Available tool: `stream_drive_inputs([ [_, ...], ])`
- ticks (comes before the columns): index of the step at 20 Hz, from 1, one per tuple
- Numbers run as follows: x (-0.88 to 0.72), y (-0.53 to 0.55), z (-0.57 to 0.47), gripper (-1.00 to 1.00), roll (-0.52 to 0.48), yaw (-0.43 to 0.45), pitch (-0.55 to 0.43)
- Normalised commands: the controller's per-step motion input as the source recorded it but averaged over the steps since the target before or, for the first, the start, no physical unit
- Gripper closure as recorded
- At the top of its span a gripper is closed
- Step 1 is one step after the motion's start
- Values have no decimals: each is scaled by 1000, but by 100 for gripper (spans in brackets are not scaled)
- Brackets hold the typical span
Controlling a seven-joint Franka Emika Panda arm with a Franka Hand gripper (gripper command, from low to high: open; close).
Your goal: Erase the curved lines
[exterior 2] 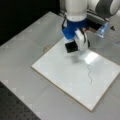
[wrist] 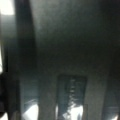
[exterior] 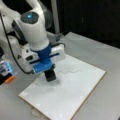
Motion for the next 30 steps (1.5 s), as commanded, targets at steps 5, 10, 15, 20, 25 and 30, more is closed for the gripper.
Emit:
stream_drive_inputs([
  [5, -253, 227, -163, 100, 82, -89, -264],
  [10, -263, 174, -138, 100, 76, -153, -297],
  [15, -342, 256, -202, 100, 81, -156, -304],
  [20, -387, 273, -229, 100, 71, -143, -328],
  [25, -393, 268, -249, 100, 49, -137, -345],
  [30, -388, 260, -270, 100, 40, -122, -336],
])
